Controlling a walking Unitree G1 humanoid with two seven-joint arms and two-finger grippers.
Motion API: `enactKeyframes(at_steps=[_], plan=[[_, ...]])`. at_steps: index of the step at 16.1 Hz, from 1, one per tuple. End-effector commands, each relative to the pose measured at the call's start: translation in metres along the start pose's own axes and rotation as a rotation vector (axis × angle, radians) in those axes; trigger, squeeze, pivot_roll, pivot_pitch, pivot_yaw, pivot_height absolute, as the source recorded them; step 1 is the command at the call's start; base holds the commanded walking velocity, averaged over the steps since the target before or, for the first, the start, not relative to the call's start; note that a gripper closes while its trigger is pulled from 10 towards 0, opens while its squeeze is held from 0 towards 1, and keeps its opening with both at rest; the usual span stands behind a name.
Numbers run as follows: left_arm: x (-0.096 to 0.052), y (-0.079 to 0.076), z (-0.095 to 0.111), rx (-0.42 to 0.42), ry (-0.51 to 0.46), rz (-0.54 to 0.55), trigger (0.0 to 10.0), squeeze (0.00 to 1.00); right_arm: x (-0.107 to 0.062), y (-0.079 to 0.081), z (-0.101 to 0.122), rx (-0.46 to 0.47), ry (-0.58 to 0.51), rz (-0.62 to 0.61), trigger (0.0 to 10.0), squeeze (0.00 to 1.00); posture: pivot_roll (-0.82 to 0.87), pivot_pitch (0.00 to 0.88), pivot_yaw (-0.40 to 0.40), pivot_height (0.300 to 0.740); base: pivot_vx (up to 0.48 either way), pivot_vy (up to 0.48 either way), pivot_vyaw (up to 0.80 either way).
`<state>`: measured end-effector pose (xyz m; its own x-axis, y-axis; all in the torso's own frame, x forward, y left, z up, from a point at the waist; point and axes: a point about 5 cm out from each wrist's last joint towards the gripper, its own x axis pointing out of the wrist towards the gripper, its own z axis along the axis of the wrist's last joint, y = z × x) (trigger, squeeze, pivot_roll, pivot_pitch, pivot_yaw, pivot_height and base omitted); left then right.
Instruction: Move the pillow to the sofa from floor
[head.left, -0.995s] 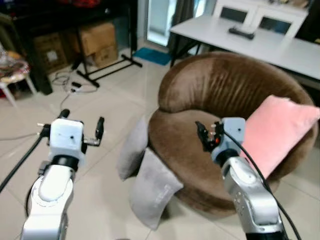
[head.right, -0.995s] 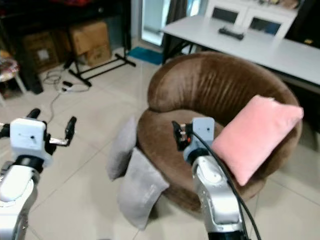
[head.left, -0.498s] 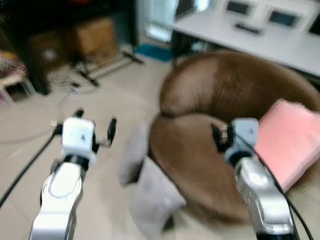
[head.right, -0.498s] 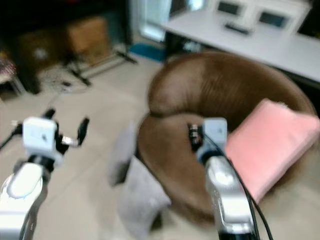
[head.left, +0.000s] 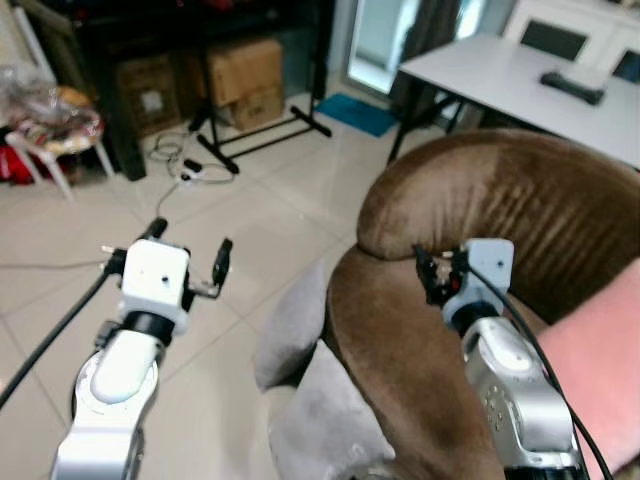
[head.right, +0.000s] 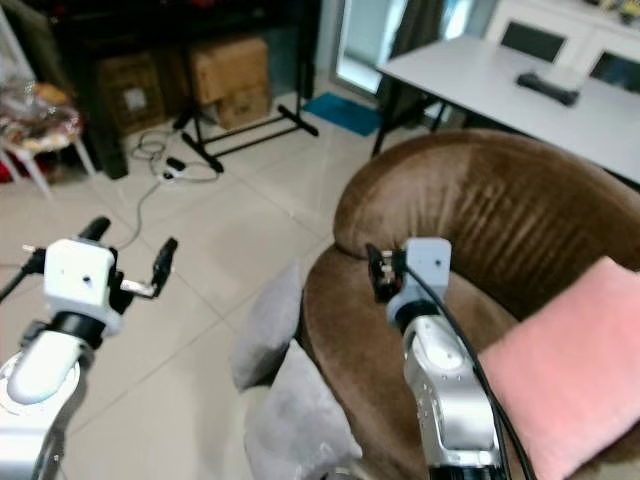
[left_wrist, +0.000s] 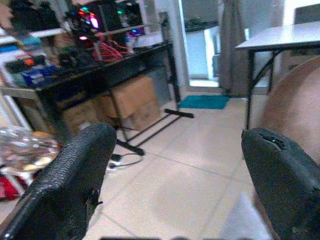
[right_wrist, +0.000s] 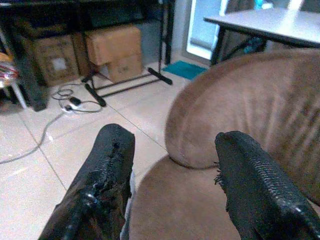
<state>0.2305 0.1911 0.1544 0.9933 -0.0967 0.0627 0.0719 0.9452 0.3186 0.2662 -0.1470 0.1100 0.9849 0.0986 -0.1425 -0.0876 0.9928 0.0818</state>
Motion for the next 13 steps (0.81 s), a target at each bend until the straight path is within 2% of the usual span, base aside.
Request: enactKeyframes(at_steps=[1, 3, 13], plan=[[-0.0024, 0.0048, -0.0004, 0.017, -0.001, 0.015, 10.0, 0.00, 0.0009, 0.0010, 0.0021, 0.010, -0.020, 0.016, 10.0, 0.00, 0.09, 0.000, -0.063, 0.705, 0.000, 0.000, 0.00], [-0.0040, 0.0079, -0.0019, 0.039, 0.004, 0.022, 10.0, 0.00, 0.0010, -0.0012, 0.0021, 0.007, -0.020, 0.011, 10.0, 0.00, 0.09, 0.000, -0.065, 0.680, 0.000, 0.000, 0.00], [-0.0088, 0.0111, -0.0050, 0.045, 0.007, 0.044, 10.0, 0.00, 0.0033, 0.0001, 0.0009, 0.012, -0.003, 0.010, 10.0, 0.00, 0.09, 0.000, -0.072, 0.570, 0.000, 0.000, 0.00]])
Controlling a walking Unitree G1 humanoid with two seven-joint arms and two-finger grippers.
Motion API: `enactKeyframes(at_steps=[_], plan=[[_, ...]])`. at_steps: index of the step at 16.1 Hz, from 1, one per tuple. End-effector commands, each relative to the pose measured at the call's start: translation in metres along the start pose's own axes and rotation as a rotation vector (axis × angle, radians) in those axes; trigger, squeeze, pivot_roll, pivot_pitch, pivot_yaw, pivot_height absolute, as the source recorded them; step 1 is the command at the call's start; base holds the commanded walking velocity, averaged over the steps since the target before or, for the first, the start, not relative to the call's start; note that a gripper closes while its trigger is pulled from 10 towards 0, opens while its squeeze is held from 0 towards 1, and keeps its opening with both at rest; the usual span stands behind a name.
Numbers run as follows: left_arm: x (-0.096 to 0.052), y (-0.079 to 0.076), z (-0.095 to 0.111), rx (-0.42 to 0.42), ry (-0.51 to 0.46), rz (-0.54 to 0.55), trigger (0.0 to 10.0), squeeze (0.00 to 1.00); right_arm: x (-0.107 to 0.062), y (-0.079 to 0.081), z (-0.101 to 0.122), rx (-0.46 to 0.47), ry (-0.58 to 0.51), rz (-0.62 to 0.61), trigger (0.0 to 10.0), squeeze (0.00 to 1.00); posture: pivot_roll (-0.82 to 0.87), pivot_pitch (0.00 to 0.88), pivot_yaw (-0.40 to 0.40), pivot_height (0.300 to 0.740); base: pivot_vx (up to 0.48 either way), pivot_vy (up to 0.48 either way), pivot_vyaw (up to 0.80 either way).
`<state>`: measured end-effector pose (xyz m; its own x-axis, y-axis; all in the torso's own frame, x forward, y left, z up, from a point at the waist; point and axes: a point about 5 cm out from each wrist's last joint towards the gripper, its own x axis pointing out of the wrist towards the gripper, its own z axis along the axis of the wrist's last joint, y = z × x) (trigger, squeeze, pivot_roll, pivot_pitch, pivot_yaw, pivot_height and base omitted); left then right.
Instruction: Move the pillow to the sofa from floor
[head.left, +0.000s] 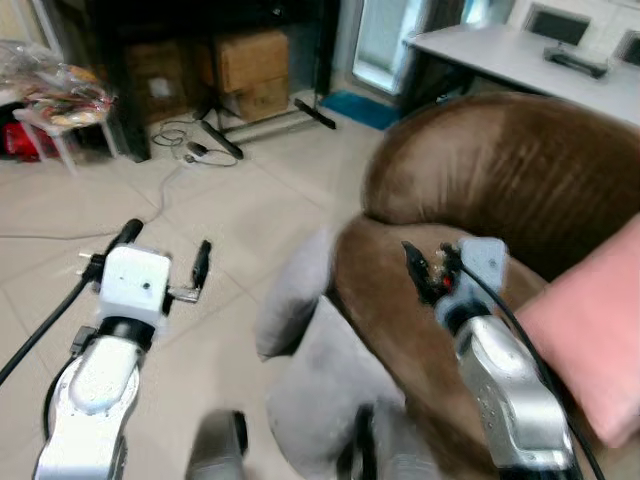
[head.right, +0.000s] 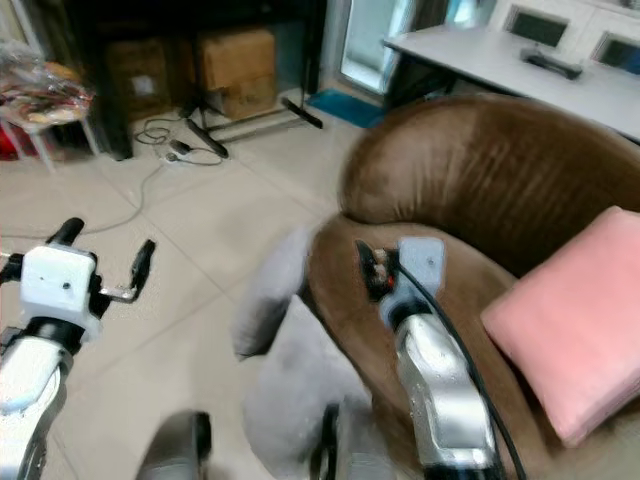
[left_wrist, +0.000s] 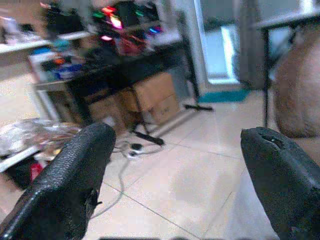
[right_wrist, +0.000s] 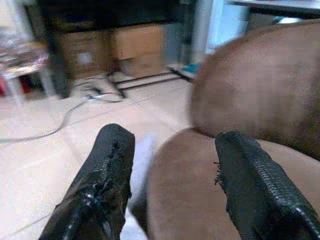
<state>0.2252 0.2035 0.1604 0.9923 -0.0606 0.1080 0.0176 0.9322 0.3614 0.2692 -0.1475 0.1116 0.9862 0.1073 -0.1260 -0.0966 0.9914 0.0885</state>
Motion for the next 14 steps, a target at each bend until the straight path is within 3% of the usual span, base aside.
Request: enactKeyframes(at_steps=[1, 8, 14], plan=[[-0.003, -0.003, -0.007, -0.005, 0.037, -0.007, 10.0, 0.00, 0.000, 0.001, 0.000, 0.004, 0.013, -0.001, 10.0, 0.00, 0.09, 0.000, -0.072, 0.560, 0.000, 0.000, 0.00], [-0.004, -0.003, -0.007, -0.029, 0.038, 0.016, 10.0, 0.00, -0.005, 0.011, 0.013, -0.026, 0.009, 0.024, 10.0, 0.00, 0.09, 0.000, -0.083, 0.555, 0.000, 0.000, 0.00], [-0.008, -0.002, -0.008, -0.051, 0.037, 0.018, 10.0, 0.00, -0.003, 0.005, 0.013, -0.055, 0.049, 0.053, 10.0, 0.00, 0.09, 0.000, -0.092, 0.555, 0.131, 0.000, 0.00]])
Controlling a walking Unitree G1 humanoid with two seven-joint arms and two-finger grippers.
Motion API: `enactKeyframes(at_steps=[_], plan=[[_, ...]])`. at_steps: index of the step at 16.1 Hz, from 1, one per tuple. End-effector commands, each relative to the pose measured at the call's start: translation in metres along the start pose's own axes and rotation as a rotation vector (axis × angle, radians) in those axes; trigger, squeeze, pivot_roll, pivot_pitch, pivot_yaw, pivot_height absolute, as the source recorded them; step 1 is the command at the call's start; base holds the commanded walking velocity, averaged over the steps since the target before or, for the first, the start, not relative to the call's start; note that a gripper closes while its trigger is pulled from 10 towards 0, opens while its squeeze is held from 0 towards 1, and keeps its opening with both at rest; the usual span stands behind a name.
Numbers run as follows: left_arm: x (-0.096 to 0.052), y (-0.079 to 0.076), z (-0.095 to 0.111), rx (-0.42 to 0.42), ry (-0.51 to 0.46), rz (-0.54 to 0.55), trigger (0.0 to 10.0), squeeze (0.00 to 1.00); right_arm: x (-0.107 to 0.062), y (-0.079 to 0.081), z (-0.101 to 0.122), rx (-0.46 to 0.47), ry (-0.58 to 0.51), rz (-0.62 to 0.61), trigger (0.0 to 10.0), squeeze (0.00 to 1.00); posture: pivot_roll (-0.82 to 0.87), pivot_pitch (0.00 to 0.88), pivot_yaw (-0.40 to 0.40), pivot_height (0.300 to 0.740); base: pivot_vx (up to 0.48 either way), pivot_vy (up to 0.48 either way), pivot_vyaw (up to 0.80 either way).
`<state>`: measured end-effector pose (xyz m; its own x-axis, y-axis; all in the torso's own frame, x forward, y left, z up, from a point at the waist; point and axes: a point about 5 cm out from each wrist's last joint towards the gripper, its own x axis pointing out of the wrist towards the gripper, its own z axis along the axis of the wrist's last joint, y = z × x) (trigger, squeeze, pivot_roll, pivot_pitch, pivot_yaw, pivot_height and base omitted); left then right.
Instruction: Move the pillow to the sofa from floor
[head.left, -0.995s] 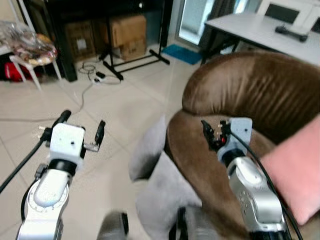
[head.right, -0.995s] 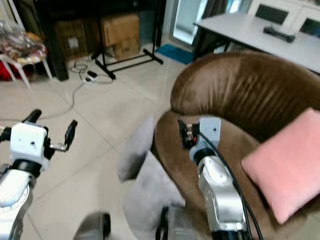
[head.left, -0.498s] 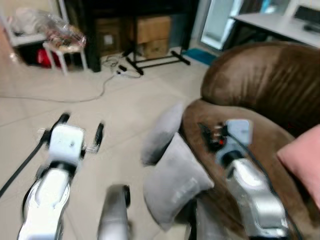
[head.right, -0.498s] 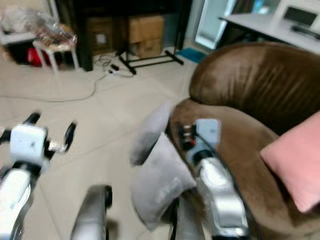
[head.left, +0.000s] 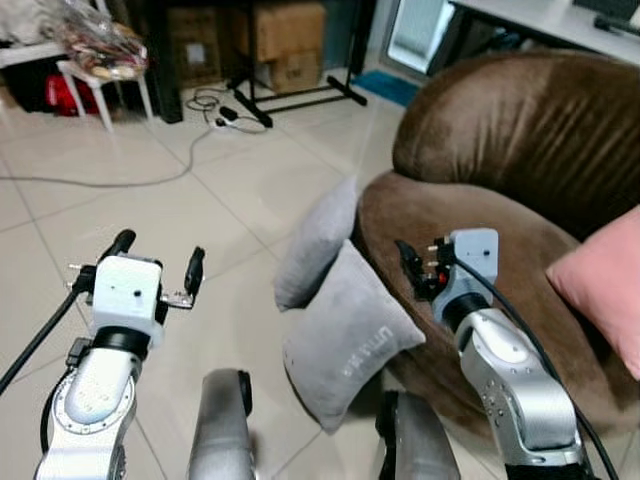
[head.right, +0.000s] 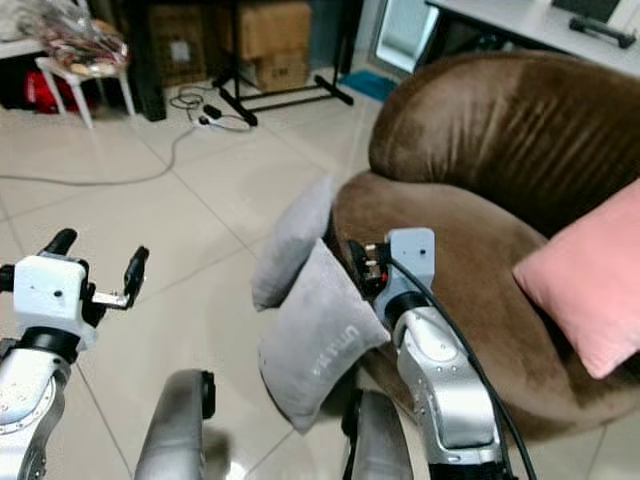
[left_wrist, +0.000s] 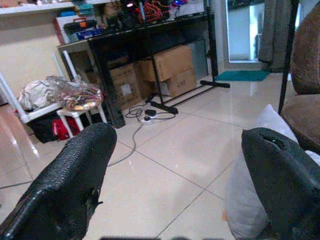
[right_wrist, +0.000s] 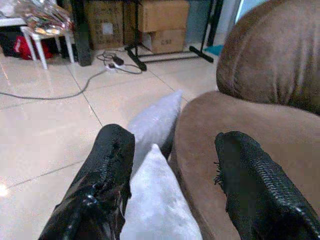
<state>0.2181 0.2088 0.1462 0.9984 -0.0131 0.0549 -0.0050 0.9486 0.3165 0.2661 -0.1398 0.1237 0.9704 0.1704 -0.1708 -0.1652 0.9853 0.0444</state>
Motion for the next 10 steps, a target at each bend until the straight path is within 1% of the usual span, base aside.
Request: enactKeyframes(at_steps=[1, 4, 5, 7, 9, 10], plan=[[0.000, -0.001, 0.006, -0.004, -0.028, -0.013, 10.0, 0.00, 0.001, -0.004, 0.000, 0.010, 0.009, -0.009, 10.0, 0.00, 0.09, 0.000, -0.088, 0.555, 0.274, 0.000, 0.00], [0.001, 0.002, 0.006, 0.004, -0.028, -0.029, 10.0, 0.00, 0.004, -0.005, -0.009, 0.024, 0.033, -0.003, 10.0, 0.00, 0.10, 0.000, -0.065, 0.555, 0.274, 0.000, -0.80], [0.002, 0.002, 0.006, 0.004, -0.028, -0.033, 10.0, 0.00, 0.006, -0.007, -0.013, 0.016, 0.036, -0.006, 10.0, 0.00, 0.10, 0.000, -0.061, 0.555, 0.277, 0.000, -0.45], [0.002, 0.001, 0.005, 0.004, -0.026, -0.048, 10.0, 0.00, 0.010, -0.012, -0.022, 0.007, 0.047, -0.003, 10.0, 0.00, 0.10, 0.000, -0.055, 0.555, 0.276, 0.000, 0.00], [0.001, 0.001, 0.005, 0.005, -0.028, -0.053, 10.0, 0.00, 0.013, -0.013, -0.027, 0.009, 0.055, 0.004, 10.0, 0.00, 0.10, 0.000, -0.057, 0.555, 0.277, 0.000, 0.00], [0.001, 0.001, 0.005, 0.005, -0.031, -0.055, 10.0, 0.00, 0.016, -0.009, -0.038, -0.070, 0.078, 0.057, 10.0, 0.00, 0.10, 0.000, -0.061, 0.555, 0.266, 0.000, 0.80]])
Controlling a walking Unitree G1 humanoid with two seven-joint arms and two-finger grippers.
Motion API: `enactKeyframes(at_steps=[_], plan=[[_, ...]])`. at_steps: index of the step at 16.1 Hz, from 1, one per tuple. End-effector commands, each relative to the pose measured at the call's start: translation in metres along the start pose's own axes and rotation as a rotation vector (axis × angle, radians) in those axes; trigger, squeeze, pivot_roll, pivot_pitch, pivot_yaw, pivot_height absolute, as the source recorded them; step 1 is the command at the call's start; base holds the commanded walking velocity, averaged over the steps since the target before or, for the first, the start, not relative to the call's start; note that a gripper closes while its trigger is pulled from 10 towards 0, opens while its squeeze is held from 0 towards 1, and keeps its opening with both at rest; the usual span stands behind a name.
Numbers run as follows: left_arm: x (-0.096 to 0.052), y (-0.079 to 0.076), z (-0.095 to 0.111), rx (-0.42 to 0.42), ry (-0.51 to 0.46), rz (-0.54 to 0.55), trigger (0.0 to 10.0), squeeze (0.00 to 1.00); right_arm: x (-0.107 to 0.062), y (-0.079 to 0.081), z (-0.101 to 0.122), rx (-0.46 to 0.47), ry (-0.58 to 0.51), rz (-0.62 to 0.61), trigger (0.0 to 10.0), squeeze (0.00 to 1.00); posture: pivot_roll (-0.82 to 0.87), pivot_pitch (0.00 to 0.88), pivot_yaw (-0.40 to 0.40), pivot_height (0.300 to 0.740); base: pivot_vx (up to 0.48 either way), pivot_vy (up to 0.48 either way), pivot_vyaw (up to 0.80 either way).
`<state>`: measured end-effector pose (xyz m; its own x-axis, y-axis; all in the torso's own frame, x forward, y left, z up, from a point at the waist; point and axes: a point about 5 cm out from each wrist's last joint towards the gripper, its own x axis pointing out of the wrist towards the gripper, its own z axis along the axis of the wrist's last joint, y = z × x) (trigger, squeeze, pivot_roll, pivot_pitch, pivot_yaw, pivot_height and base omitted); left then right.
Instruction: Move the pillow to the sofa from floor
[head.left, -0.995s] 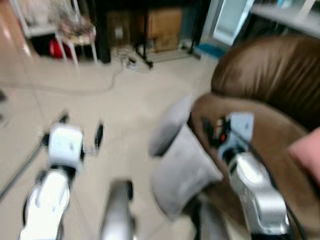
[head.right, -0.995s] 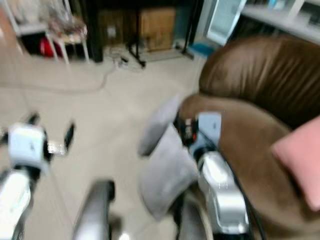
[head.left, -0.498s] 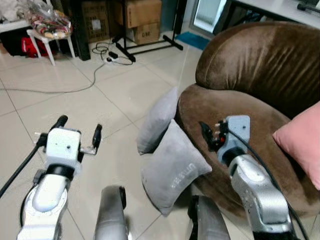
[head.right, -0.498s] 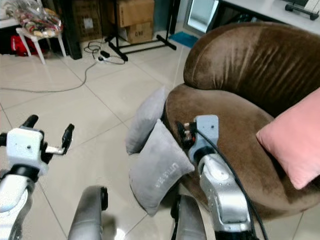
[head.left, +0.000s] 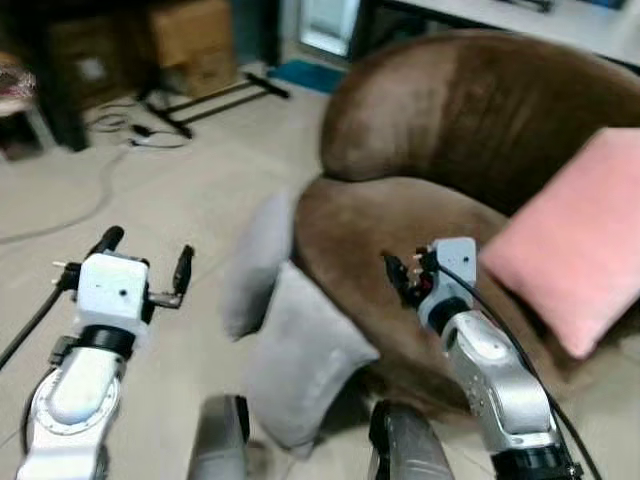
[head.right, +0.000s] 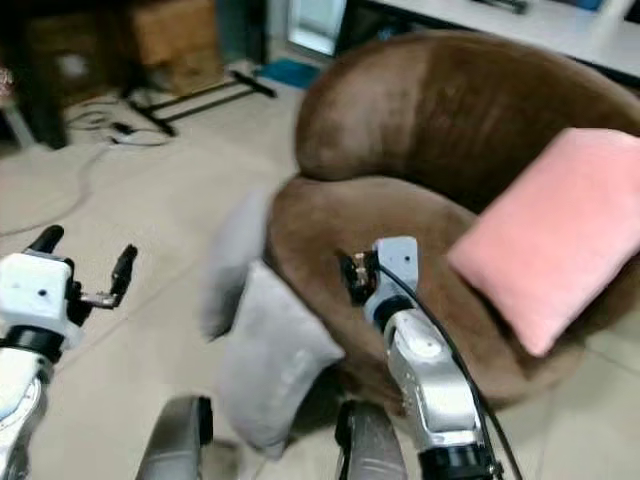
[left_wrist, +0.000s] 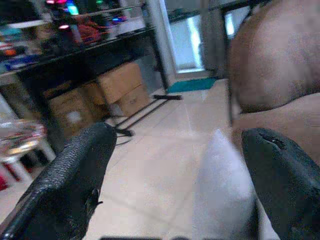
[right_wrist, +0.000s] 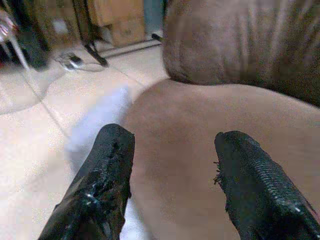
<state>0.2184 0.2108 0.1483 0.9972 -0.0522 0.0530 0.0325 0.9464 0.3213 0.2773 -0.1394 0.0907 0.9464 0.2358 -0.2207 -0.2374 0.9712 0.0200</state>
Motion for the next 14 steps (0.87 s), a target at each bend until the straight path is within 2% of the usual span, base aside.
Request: enactKeyframes(at_steps=[1, 3, 4, 7, 10, 14], plan=[[0.000, -0.002, 0.004, 0.003, -0.020, -0.017, 10.0, 0.00, 0.002, -0.002, -0.015, -0.037, 0.041, 0.016, 10.0, 0.00, 0.10, 0.000, -0.065, 0.555, 0.255, 0.000, 0.80], [-0.001, -0.002, 0.004, 0.005, -0.022, -0.017, 10.0, 0.00, 0.004, 0.000, -0.023, -0.009, 0.048, 0.026, 10.0, 0.00, 0.11, 0.000, -0.070, 0.555, 0.120, 0.000, 0.80], [-0.003, -0.003, 0.004, 0.012, -0.016, -0.010, 10.0, 0.00, 0.003, 0.004, -0.031, 0.027, 0.058, 0.051, 10.0, 0.00, 0.11, 0.000, -0.075, 0.555, 0.000, 0.000, 0.00], [-0.006, -0.002, 0.003, 0.018, -0.009, -0.007, 10.0, 0.00, 0.002, 0.010, -0.041, 0.037, 0.058, 0.114, 10.0, 0.00, 0.12, 0.000, -0.081, 0.555, 0.000, 0.000, 0.00], [-0.009, 0.004, 0.004, 0.034, -0.003, 0.009, 10.0, 0.00, 0.003, 0.015, -0.047, 0.059, 0.049, 0.133, 10.0, 0.00, 0.13, 0.000, -0.086, 0.531, 0.000, 0.000, 0.00], [-0.013, 0.009, 0.002, 0.050, 0.012, 0.020, 10.0, 0.00, 0.025, 0.017, -0.064, 0.045, 0.120, 0.171, 10.0, 0.00, 0.13, 0.006, -0.098, 0.501, 0.000, 0.000, 0.00]])
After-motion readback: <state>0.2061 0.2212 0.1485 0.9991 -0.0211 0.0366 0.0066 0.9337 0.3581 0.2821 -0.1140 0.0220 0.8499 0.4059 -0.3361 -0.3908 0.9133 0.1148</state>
